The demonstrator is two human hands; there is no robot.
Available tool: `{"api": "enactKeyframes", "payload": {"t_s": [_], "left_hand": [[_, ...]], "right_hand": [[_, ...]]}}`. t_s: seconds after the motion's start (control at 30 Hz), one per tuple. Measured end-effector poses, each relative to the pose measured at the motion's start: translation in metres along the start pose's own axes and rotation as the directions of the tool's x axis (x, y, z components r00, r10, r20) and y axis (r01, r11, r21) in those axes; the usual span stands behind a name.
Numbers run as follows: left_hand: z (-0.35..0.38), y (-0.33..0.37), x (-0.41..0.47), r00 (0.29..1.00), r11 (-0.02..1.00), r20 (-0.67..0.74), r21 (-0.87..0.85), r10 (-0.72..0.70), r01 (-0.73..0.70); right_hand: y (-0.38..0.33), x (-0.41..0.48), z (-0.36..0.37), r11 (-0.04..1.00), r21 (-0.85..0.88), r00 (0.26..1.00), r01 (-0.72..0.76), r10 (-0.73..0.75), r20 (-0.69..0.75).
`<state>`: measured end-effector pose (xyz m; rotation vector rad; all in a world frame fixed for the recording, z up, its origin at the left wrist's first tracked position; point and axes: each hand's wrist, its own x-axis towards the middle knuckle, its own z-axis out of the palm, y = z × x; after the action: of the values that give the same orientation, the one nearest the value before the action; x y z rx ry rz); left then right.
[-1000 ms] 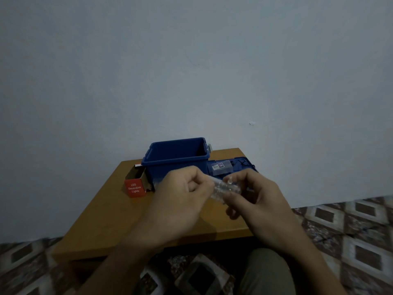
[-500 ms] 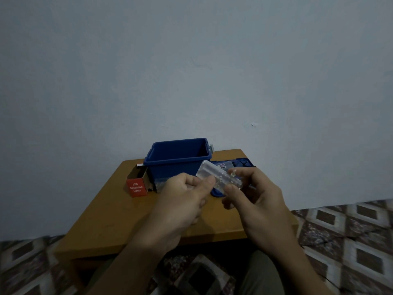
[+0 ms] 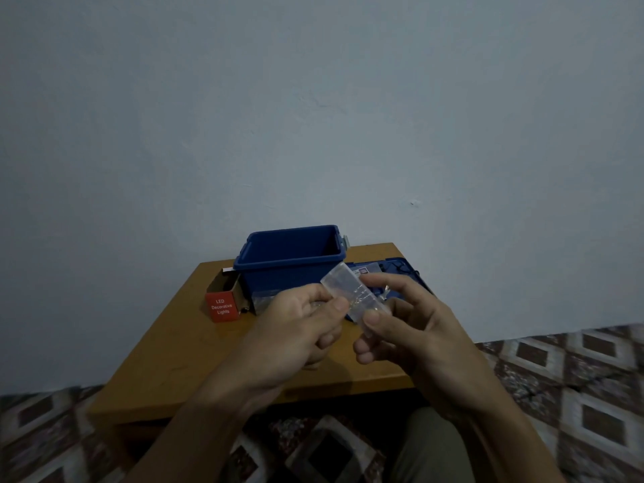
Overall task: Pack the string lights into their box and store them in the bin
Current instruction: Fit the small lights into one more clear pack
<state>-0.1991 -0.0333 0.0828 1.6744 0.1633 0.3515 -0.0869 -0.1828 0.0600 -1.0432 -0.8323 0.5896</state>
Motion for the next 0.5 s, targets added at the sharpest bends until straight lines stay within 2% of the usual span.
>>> {"api": "enactKeyframes", "payload": {"t_s": [0.23, 0.5], "left_hand": [[-0.0026, -0.0015, -0.001, 0.998, 0.998, 0.066, -0.063, -0.006, 0.01], [-0.0049, -0.0005, -0.0009, 0.996, 1.0, 0.087, -0.007, 0.015, -0.015]], "right_hand": [[-0.0028, -0.0003, -0.0011, 1.0, 0.007, 1.0, -0.016, 0.016, 0.009], [-0.0028, -0.0007, -0.0012, 0.999, -0.044, 1.0, 0.01, -0.01, -0.006]]}}
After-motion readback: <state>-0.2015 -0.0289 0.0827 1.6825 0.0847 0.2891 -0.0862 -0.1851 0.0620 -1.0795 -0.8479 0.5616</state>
